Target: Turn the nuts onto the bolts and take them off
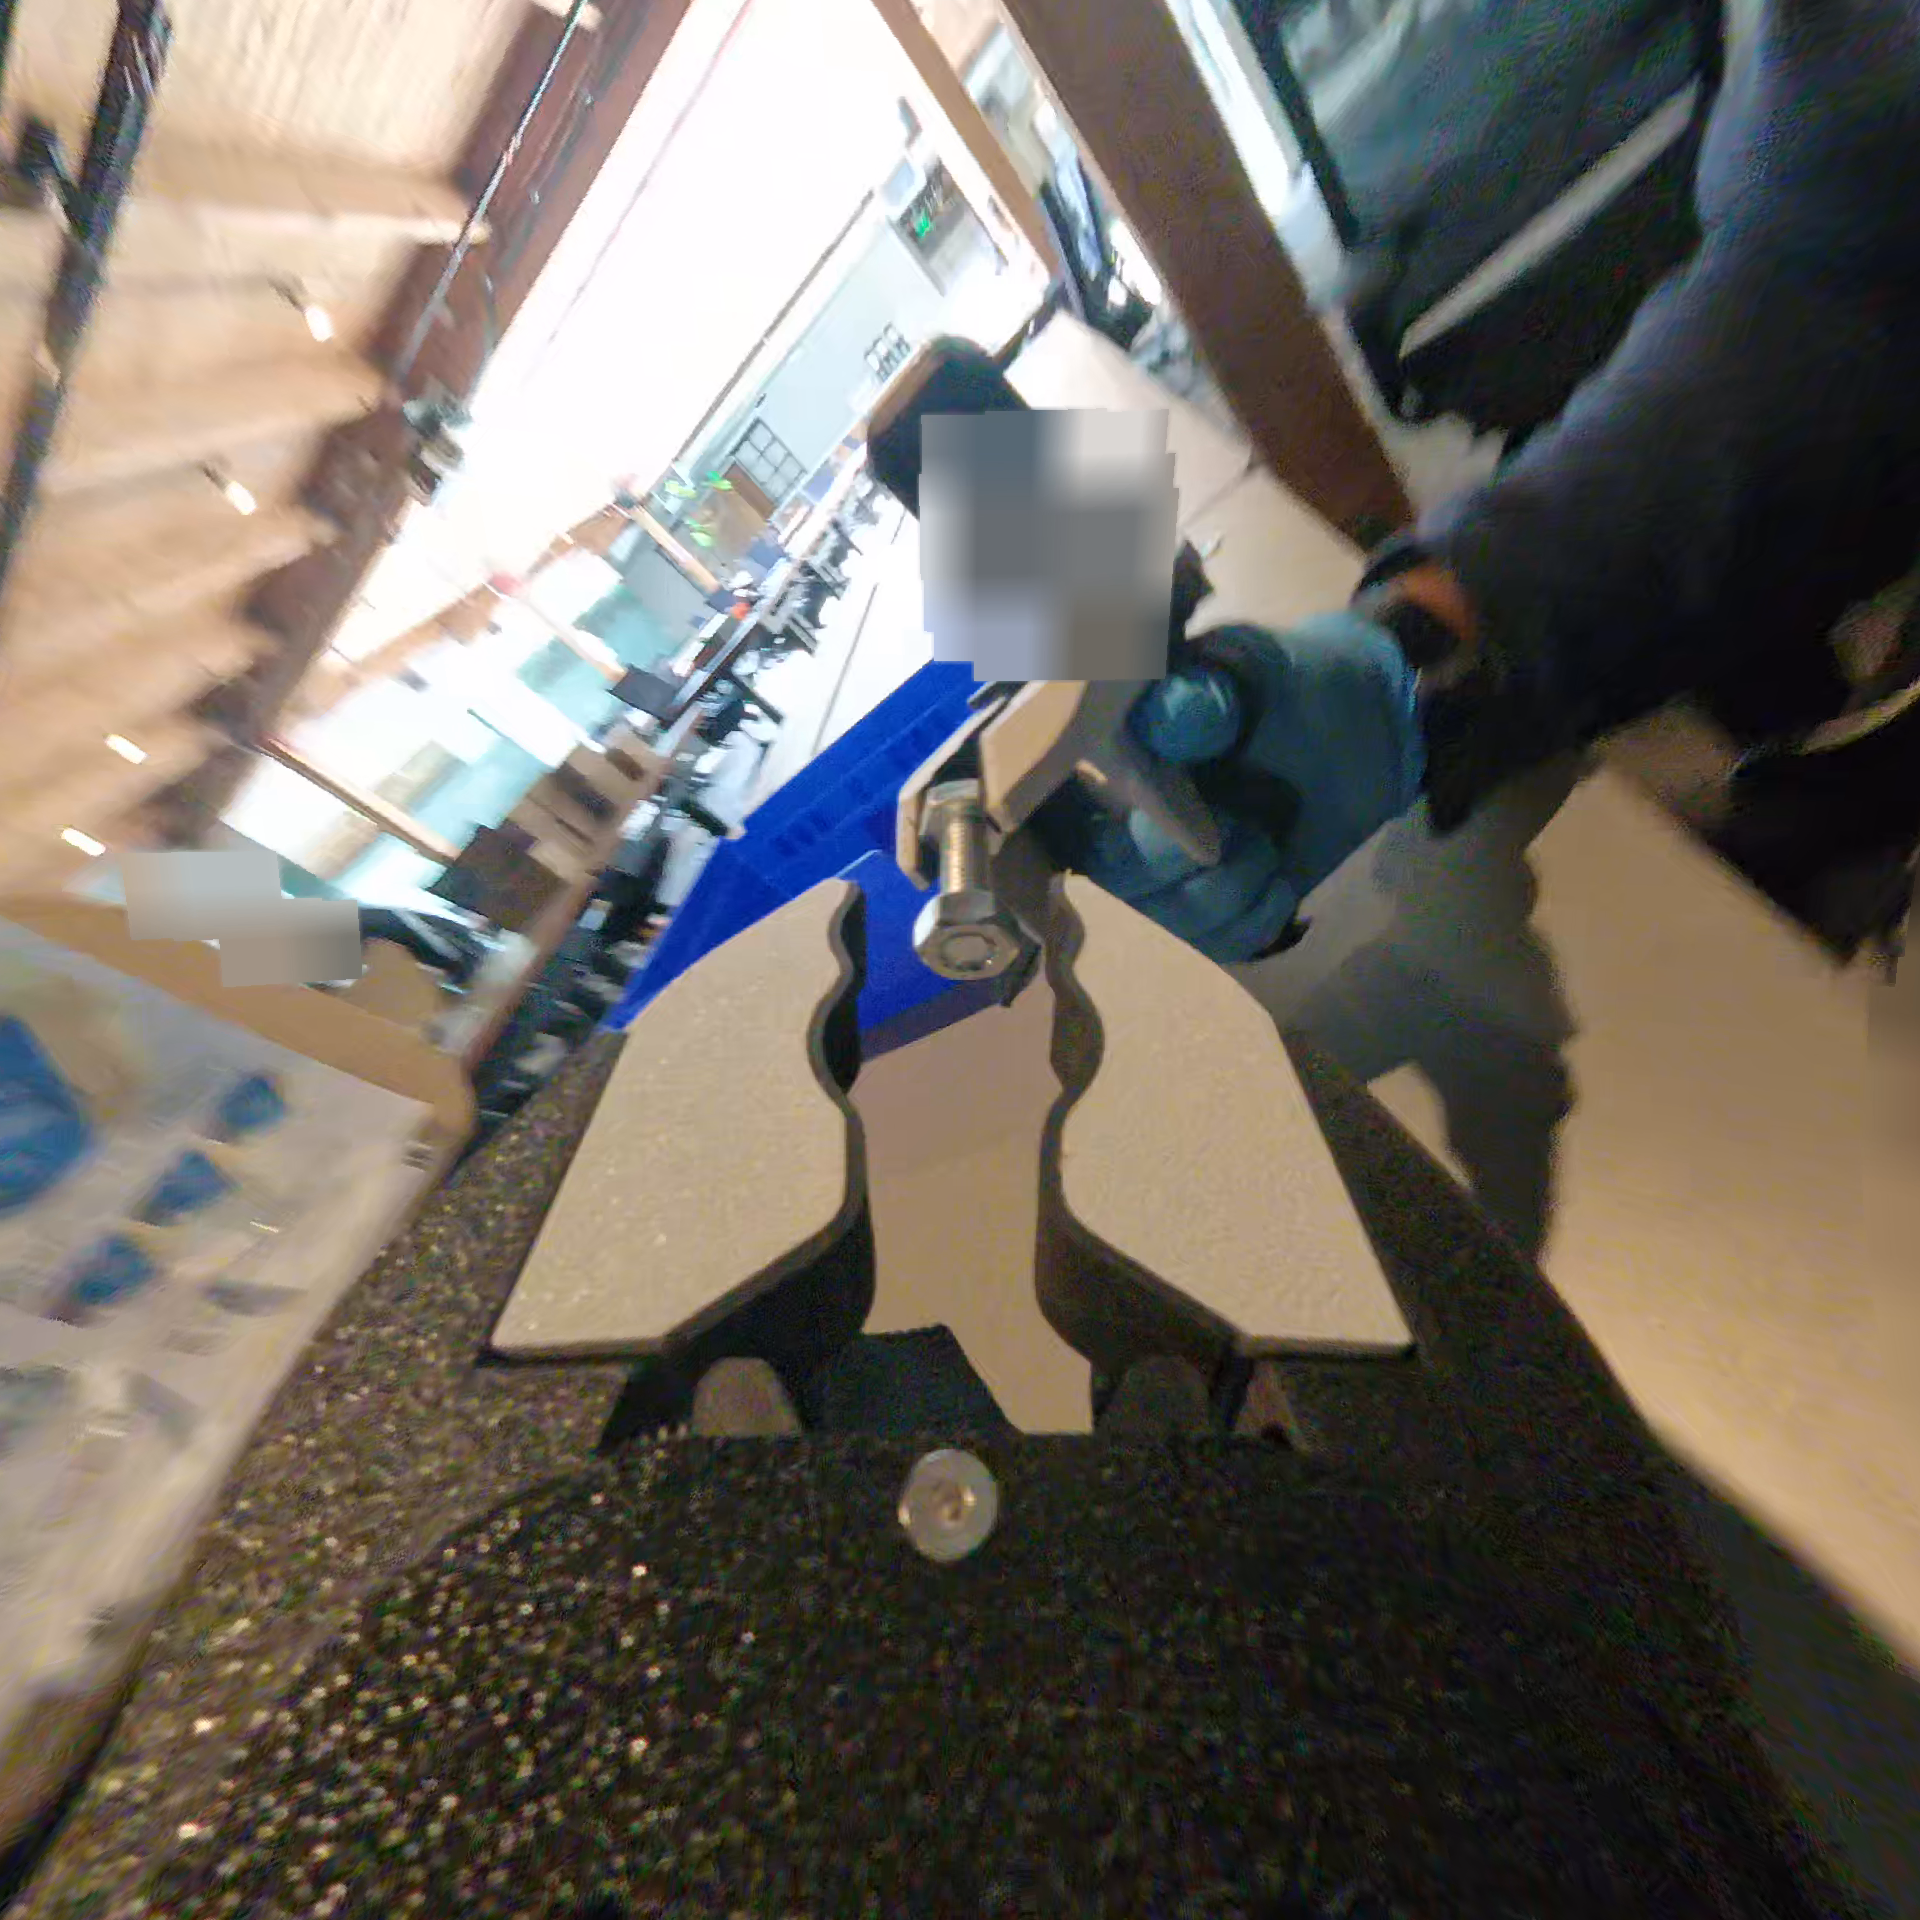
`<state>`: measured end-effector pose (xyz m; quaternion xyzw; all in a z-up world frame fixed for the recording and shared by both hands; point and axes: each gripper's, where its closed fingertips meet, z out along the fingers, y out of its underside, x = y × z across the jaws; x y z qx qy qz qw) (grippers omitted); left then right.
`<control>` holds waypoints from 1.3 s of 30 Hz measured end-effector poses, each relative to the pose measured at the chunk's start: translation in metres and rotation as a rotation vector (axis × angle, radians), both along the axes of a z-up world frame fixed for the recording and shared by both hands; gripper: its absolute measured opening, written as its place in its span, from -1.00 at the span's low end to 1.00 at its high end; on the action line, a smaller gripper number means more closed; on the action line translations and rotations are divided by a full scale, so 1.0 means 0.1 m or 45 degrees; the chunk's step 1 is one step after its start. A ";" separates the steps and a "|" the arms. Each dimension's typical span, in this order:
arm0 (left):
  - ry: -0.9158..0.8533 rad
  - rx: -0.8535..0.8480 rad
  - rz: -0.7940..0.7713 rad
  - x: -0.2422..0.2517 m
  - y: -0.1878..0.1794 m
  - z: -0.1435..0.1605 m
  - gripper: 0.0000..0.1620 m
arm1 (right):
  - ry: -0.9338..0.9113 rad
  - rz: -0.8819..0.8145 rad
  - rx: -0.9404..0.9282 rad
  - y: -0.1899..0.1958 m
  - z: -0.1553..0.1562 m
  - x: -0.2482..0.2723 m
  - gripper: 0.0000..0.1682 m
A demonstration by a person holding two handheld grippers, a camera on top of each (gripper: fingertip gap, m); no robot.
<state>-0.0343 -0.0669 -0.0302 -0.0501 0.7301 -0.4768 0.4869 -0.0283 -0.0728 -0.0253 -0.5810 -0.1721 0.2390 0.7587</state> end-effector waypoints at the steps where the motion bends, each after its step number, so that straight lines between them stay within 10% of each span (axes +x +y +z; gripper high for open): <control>1: 0.078 -0.110 -0.011 0.01 0.02 0.03 -0.57 | -0.001 -0.003 0.000 0.00 0.00 0.00 -0.79; 10: 0.487 -0.352 -0.112 0.00 -0.03 -0.14 -0.71 | -0.009 -0.003 -0.003 0.01 -0.01 -0.01 -0.79; 20: -0.320 0.451 0.134 0.05 0.05 -0.10 -0.78 | -0.021 0.000 -0.004 0.01 -0.01 -0.03 -0.79; 28: 0.093 -0.167 -0.051 -0.01 0.03 0.05 -0.68 | -0.019 -0.003 0.015 -0.01 0.01 -0.03 -0.79; 39: 0.192 -0.152 -0.069 -0.01 -0.02 -0.08 -0.78 | -0.020 0.001 0.024 -0.01 0.01 -0.03 -0.79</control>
